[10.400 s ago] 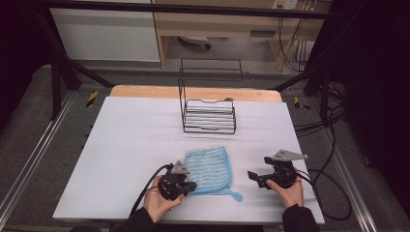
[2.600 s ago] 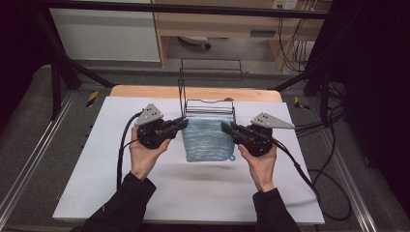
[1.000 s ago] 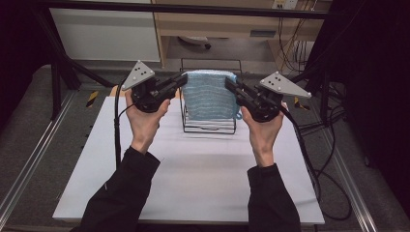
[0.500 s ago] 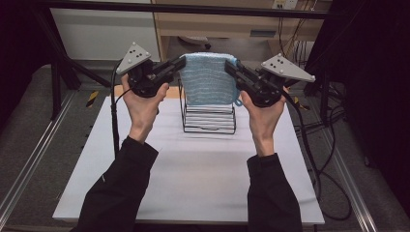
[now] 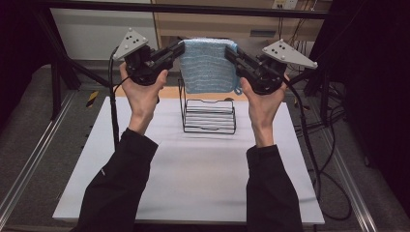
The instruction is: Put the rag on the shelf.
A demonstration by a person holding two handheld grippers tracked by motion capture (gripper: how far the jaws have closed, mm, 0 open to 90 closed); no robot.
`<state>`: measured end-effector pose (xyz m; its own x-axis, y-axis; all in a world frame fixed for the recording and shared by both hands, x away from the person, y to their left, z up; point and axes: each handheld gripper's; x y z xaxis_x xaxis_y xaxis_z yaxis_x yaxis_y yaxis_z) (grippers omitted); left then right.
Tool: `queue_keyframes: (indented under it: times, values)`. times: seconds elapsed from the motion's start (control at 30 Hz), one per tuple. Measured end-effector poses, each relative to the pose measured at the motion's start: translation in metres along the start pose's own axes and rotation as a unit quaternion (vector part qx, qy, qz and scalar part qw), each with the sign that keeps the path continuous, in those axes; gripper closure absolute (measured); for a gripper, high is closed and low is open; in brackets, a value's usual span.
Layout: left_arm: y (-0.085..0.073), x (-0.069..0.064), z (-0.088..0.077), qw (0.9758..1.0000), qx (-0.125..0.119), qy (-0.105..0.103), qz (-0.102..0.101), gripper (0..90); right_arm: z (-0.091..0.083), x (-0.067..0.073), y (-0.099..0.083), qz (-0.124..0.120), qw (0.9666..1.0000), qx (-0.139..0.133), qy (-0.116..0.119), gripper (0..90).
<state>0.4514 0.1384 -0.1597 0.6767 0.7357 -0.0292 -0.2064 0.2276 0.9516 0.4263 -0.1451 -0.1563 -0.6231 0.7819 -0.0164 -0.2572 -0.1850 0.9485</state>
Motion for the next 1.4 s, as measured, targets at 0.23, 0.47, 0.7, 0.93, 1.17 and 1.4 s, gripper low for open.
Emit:
queue_keyframes:
  times: [0.23, 0.47, 0.7, 0.93, 1.17, 1.4]
  values:
    - [0.006, 0.005, 0.006, 0.9999, -0.010, 0.003, 0.000, 83.7, 0.010, -0.004, 0.006, -0.005, 1.0000, -0.007, 0.001, 81.2]
    - [0.013, 0.010, 0.014, 0.9998, -0.017, 0.009, 0.002, 83.6, 0.020, -0.009, 0.010, -0.005, 0.9999, -0.011, 0.001, 81.2]
    - [0.019, 0.014, 0.023, 0.9996, -0.023, 0.016, 0.008, 83.6, 0.031, -0.015, 0.015, -0.009, 0.9998, -0.017, 0.003, 81.2]
    - [0.014, 0.019, 0.033, 0.9996, -0.018, 0.019, 0.013, 83.6, 0.039, -0.025, 0.012, -0.008, 0.9999, -0.011, -0.004, 81.2]
    - [0.003, 0.026, 0.045, 0.9996, -0.007, 0.021, 0.015, 83.6, 0.046, -0.035, 0.004, -0.011, 0.9998, 0.003, -0.018, 81.1]
    - [-0.007, 0.032, 0.053, 0.9994, 0.007, 0.028, 0.017, 83.6, 0.052, -0.043, -0.008, -0.006, 0.9994, 0.019, -0.028, 81.2]
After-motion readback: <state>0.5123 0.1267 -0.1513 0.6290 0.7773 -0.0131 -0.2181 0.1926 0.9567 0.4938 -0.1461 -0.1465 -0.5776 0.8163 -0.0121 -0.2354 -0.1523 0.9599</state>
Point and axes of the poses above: each handheld gripper's, and its own axes: z roughly forward along the jaws, y roughly out of its top, x roughly to its left, and after that the axes turned 14 degrees about -x, right-handed
